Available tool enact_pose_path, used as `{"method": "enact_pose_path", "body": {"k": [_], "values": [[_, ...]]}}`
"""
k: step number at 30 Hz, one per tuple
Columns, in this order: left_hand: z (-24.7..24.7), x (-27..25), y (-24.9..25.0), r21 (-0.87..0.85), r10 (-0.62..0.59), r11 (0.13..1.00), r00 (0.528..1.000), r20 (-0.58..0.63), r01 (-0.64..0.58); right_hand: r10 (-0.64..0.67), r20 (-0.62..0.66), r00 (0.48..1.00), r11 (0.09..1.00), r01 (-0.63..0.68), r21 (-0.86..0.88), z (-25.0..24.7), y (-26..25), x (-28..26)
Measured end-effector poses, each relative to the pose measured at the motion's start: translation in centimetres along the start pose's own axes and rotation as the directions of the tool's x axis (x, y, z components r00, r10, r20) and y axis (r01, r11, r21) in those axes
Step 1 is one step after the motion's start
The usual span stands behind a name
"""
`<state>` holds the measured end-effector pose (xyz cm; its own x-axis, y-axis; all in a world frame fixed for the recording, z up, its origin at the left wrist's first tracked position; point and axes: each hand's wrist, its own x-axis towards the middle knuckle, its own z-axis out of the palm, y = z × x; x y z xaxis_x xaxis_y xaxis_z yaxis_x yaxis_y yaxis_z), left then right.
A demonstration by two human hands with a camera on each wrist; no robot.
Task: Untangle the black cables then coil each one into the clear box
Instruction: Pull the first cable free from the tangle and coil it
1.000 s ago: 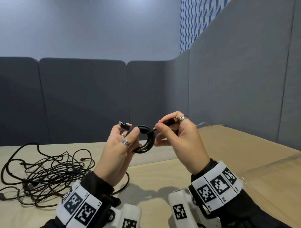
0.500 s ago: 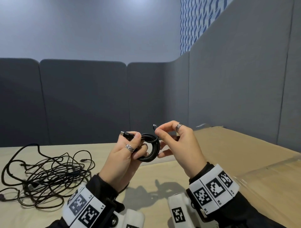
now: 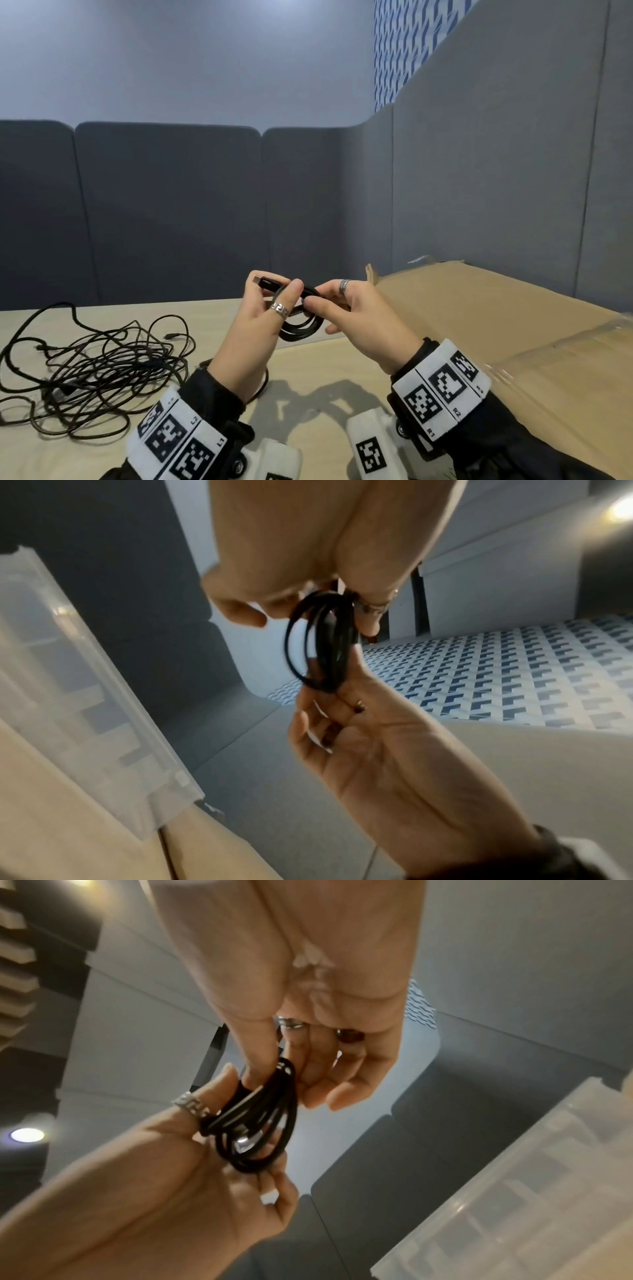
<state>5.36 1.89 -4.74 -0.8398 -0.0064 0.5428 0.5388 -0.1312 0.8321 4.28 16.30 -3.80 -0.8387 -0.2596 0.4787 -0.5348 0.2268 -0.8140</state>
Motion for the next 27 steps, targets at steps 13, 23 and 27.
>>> {"method": "enact_pose_path", "body": {"k": [13,23,27], "values": [[-2.2,1.3,0.2,0.061,-0.178,0.983,0.982,0.055,0.175,0.098,0.006,0.995,0.990,-0.098,0.100,-0.9,0.7,0.6],[-6.9,11.4,-2.8,0.812,-0.259,0.529,0.958,-0.122,0.246,0.065,-0.285,0.956,0.992,-0.030,0.123,-2.7,3.4,2.3],[-6.5,11.0,-5.3,0.980,-0.584,-0.176,0.812,-0.024,-0.098,0.087,-0.271,0.959,0.990,-0.053,0.128,-2.6,4.2,2.7]]}}
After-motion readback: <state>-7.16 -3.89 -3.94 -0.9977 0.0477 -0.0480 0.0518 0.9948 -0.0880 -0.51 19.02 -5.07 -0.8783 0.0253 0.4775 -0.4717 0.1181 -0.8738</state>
